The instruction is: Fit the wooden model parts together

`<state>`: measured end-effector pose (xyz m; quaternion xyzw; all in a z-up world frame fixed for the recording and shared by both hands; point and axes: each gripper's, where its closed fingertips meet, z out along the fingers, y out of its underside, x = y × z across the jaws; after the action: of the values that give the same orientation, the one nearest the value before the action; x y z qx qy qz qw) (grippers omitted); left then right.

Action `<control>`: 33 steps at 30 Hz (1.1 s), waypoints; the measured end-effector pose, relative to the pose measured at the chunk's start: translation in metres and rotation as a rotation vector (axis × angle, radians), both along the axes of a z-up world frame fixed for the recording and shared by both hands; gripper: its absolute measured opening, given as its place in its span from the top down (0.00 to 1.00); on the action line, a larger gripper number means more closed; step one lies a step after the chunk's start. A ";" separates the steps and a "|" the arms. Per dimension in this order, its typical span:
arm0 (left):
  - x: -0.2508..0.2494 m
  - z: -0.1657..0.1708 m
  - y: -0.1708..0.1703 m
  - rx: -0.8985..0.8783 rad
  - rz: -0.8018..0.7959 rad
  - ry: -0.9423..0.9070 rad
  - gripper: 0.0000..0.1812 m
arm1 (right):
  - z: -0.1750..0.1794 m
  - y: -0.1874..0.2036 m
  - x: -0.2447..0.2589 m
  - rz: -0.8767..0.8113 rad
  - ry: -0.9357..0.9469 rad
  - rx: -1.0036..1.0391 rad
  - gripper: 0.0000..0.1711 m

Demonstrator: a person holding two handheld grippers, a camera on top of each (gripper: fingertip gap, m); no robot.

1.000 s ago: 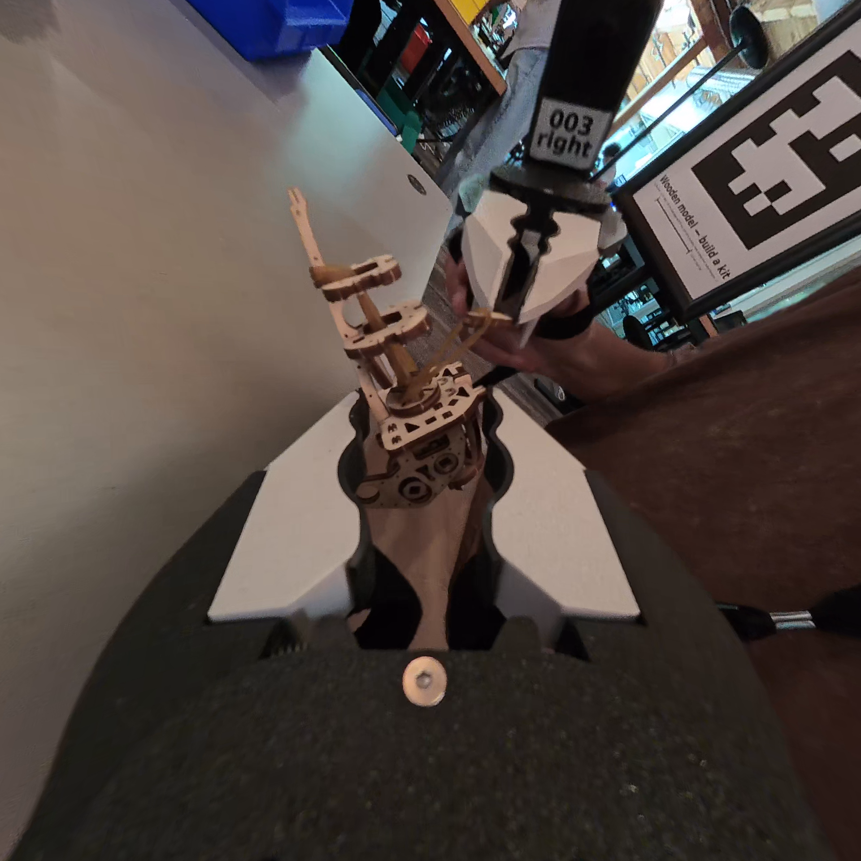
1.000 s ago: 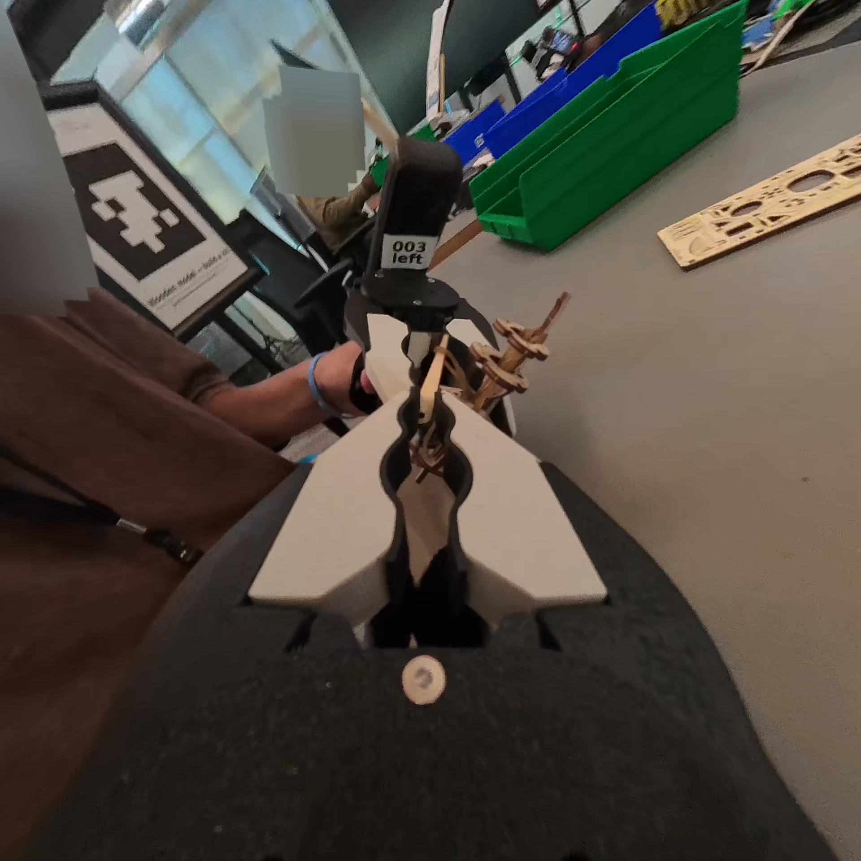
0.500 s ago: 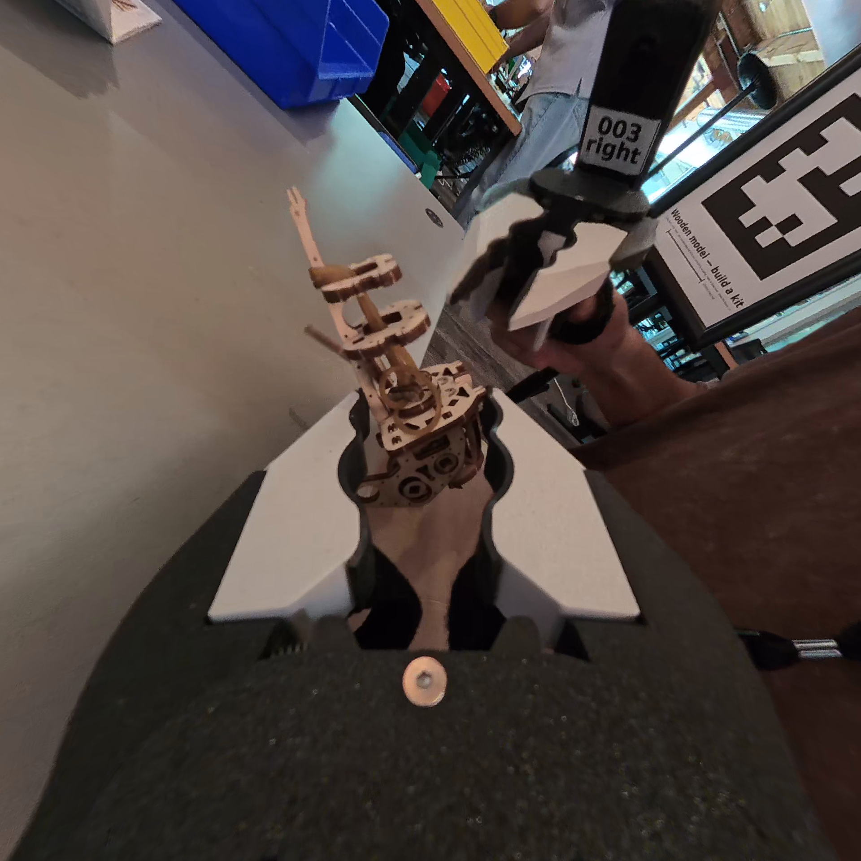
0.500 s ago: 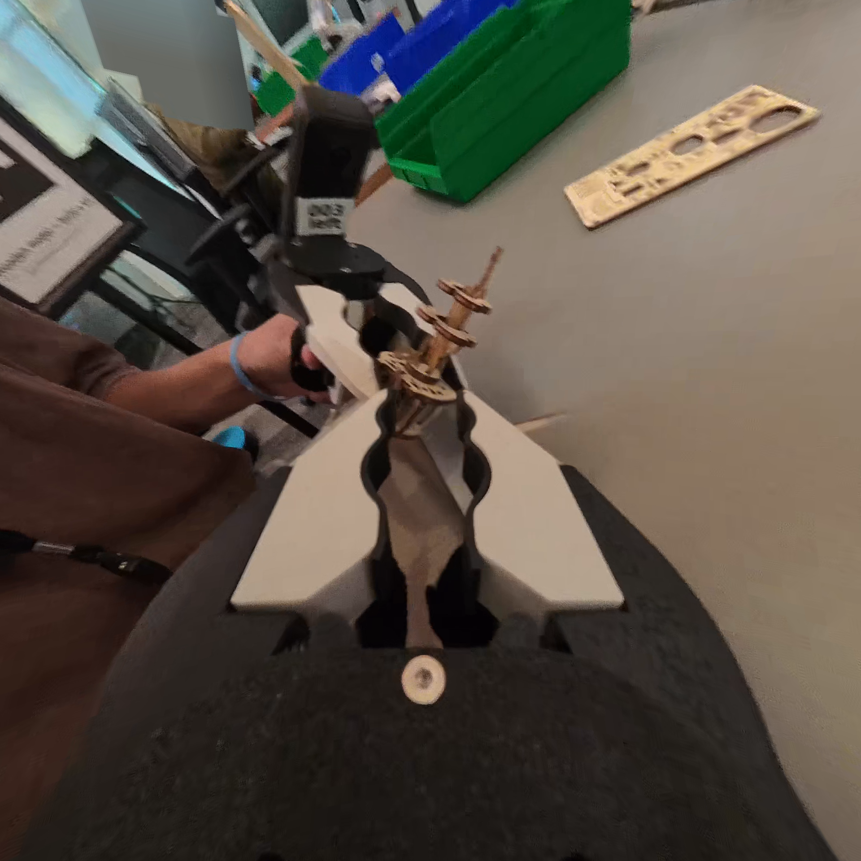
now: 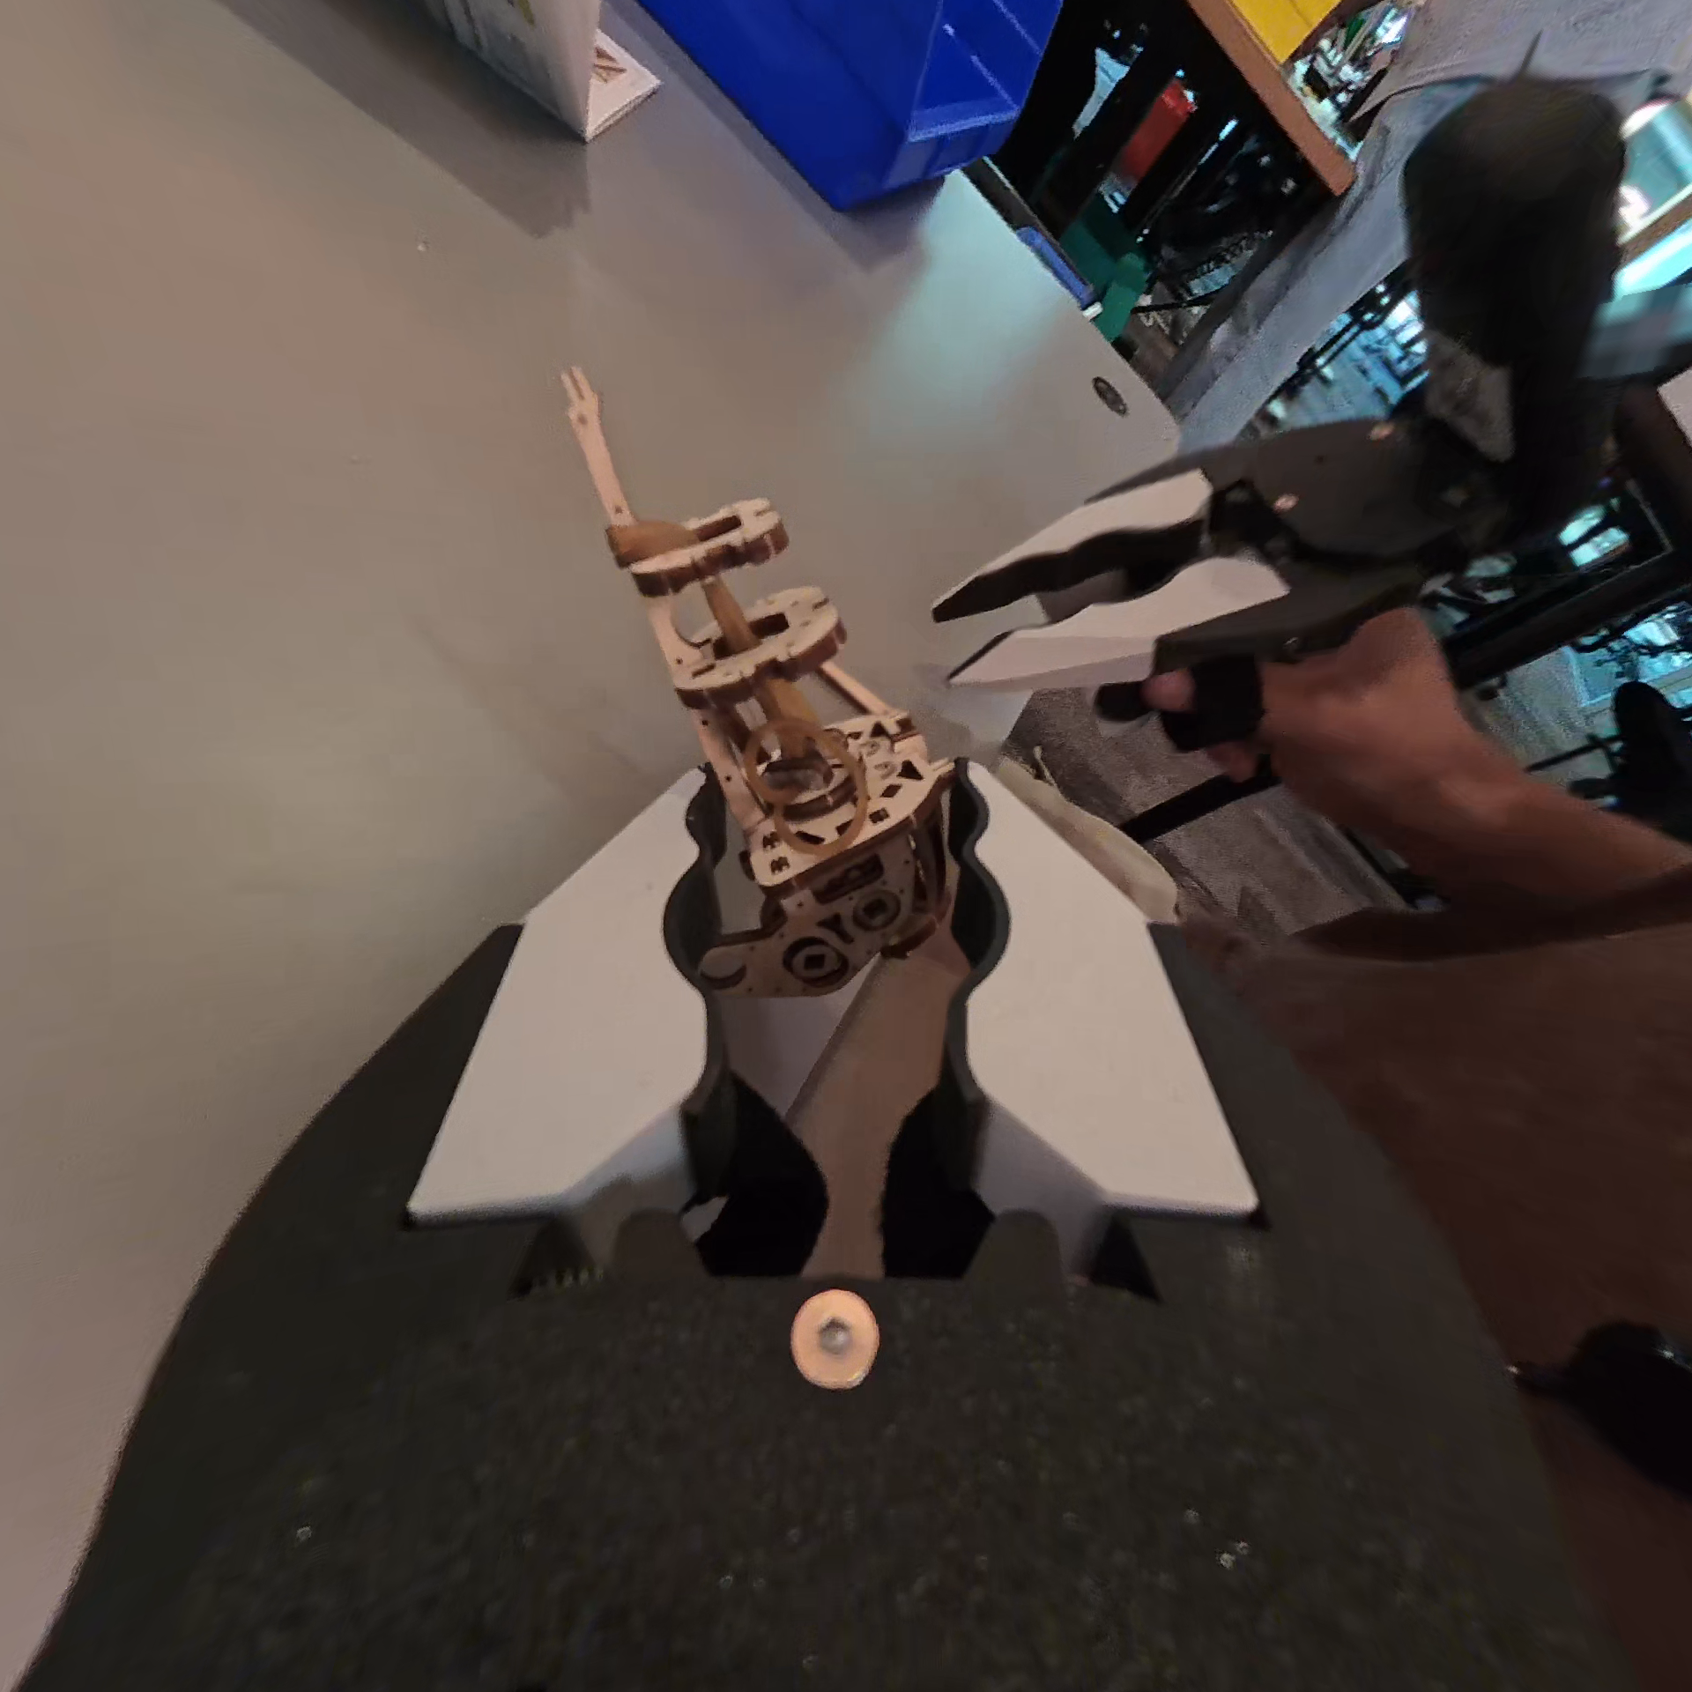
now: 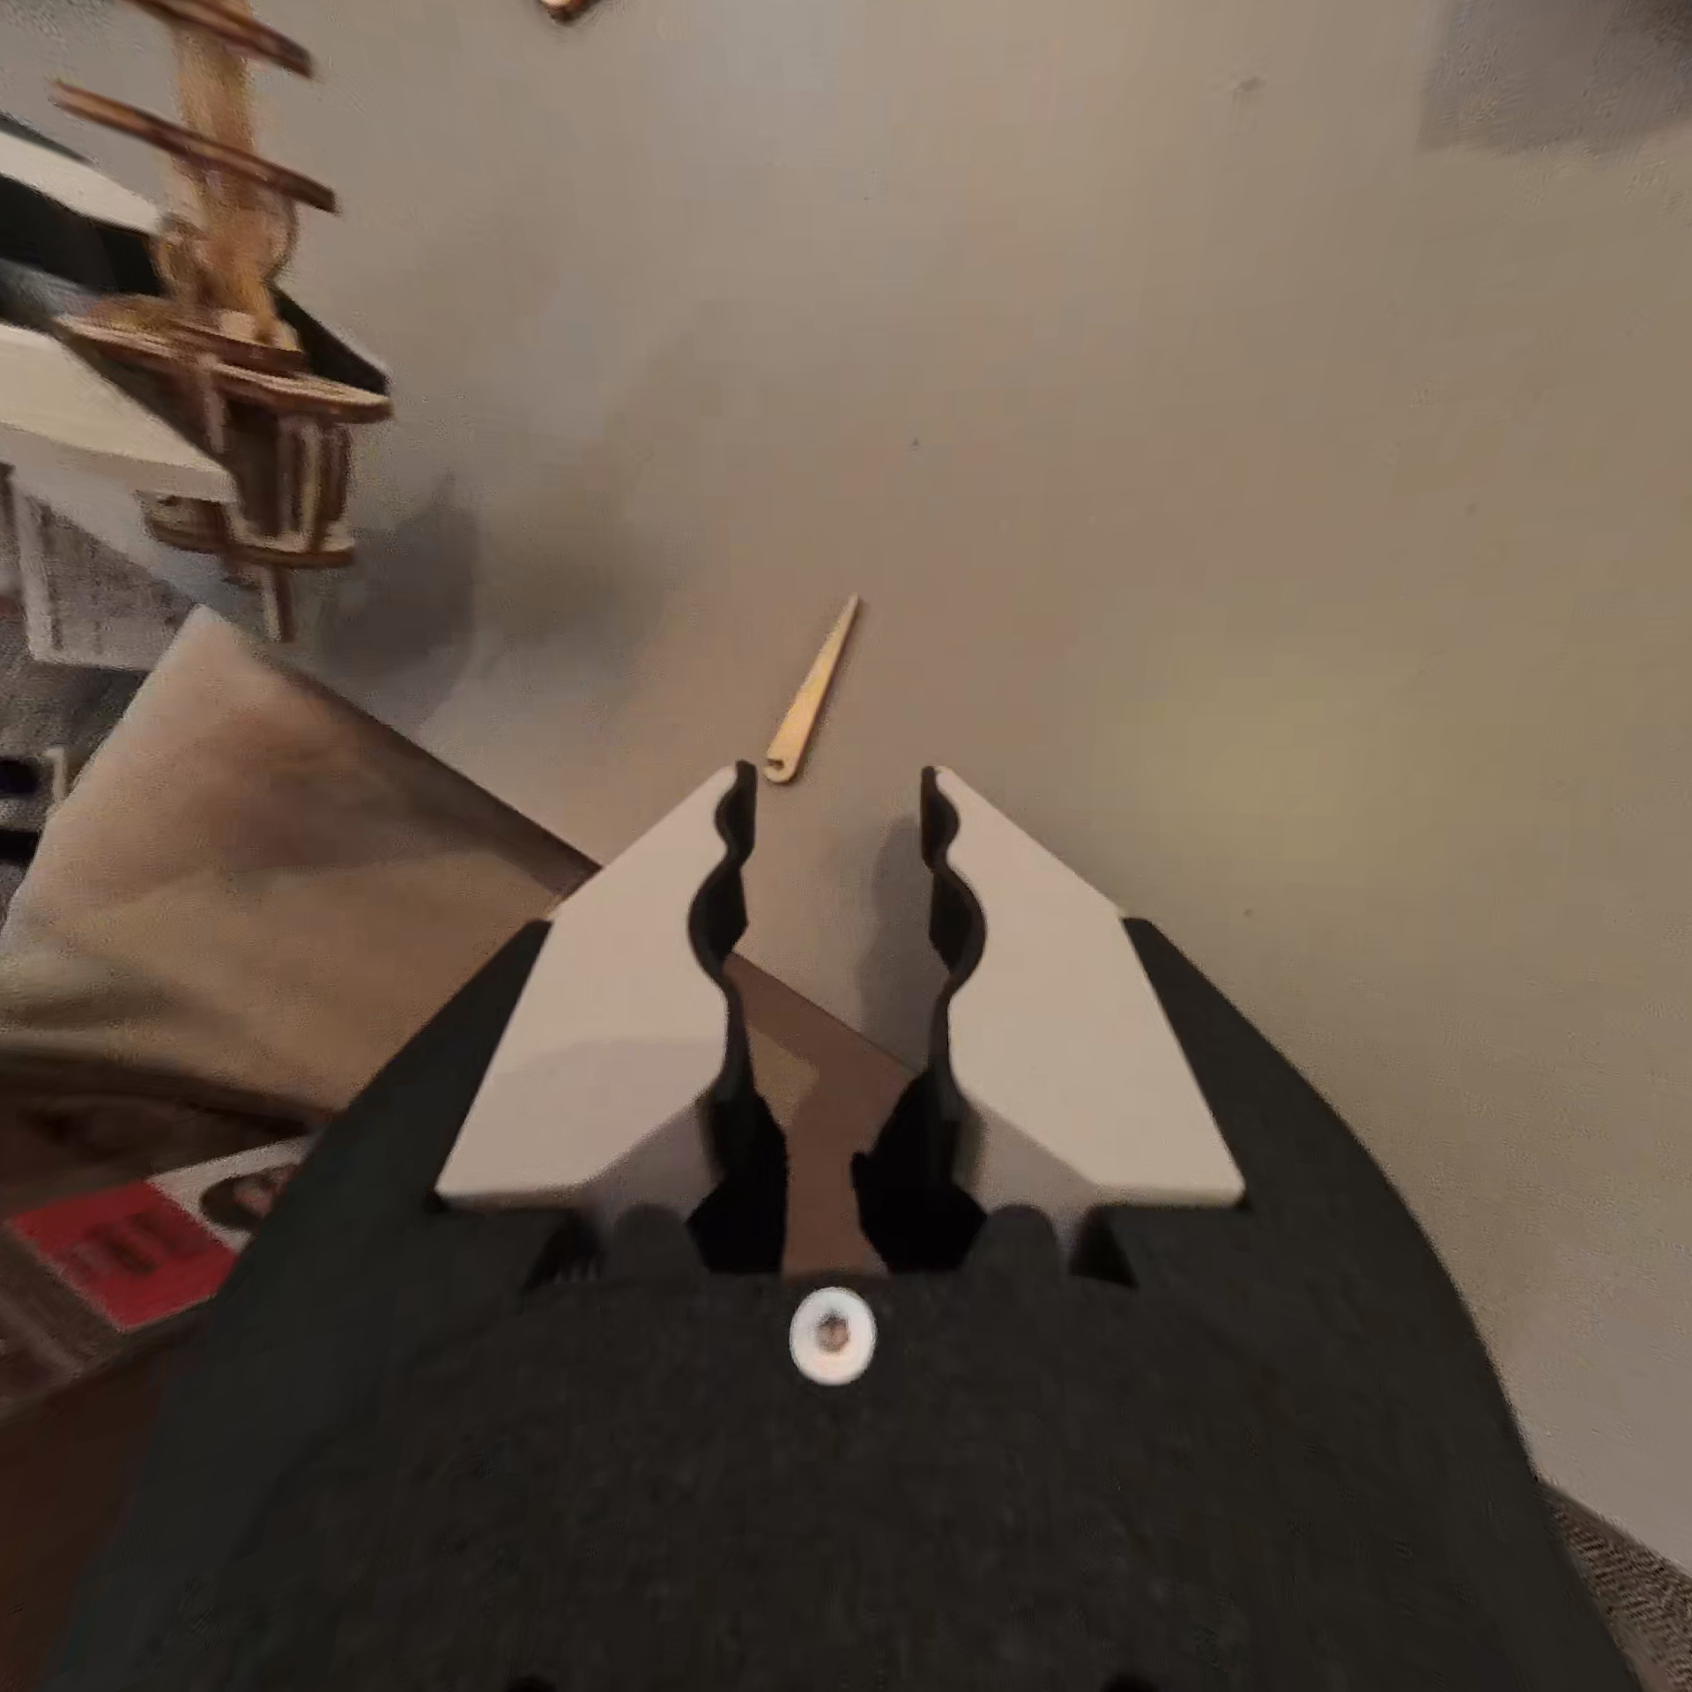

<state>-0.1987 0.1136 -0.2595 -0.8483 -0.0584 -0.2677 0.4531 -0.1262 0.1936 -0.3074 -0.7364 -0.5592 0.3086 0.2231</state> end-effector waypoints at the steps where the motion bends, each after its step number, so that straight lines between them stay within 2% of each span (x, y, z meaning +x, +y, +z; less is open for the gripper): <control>1: 0.003 0.001 0.001 0.003 -0.010 -0.017 0.74 | -0.005 -0.003 -0.001 -0.017 0.007 -0.008 0.79; 3: 0.009 0.004 0.003 0.020 -0.031 -0.046 0.74 | -0.015 -0.010 -0.007 -0.031 0.018 0.011 0.79; 8: 0.023 0.005 -0.002 0.022 -0.101 -0.071 0.74 | -0.020 -0.009 -0.020 -0.072 0.035 0.225 0.85; 10: 0.026 0.010 -0.005 0.042 -0.122 -0.100 0.74 | -0.020 -0.010 -0.024 -0.061 0.056 0.278 0.96; 14: 0.027 0.016 -0.008 0.066 -0.143 -0.187 0.74 | -0.020 -0.014 -0.024 0.028 0.002 0.191 0.96; 16: 0.028 0.018 -0.011 0.068 -0.162 -0.203 0.74 | 0.001 -0.021 -0.026 0.124 0.054 0.095 0.96; 18: 0.031 0.022 -0.014 0.077 -0.194 -0.246 0.74 | 0.056 -0.053 -0.028 0.378 0.231 -0.032 0.96; 19: 0.034 0.023 -0.016 0.078 -0.213 -0.259 0.74 | 0.076 -0.062 -0.024 0.487 0.253 -0.025 0.96; 22: 0.039 0.019 -0.021 0.060 -0.265 -0.222 0.74 | 0.101 -0.077 -0.015 0.716 0.168 0.022 0.96; 24: 0.045 0.016 -0.024 0.052 -0.304 -0.186 0.74 | 0.105 -0.080 -0.017 0.809 0.097 0.069 0.96; 27: 0.048 0.014 -0.026 0.039 -0.321 -0.153 0.74 | 0.091 -0.080 -0.018 0.931 -0.053 0.212 0.96; 33: 0.048 0.004 -0.025 -0.001 -0.314 -0.091 0.74 | 0.073 -0.082 -0.023 1.028 -0.188 0.388 0.96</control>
<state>-0.1504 0.0884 -0.2554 -0.8344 0.0543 -0.3733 0.4019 -0.1495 0.1111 -0.2343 -0.3387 -0.9105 0.2019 0.1246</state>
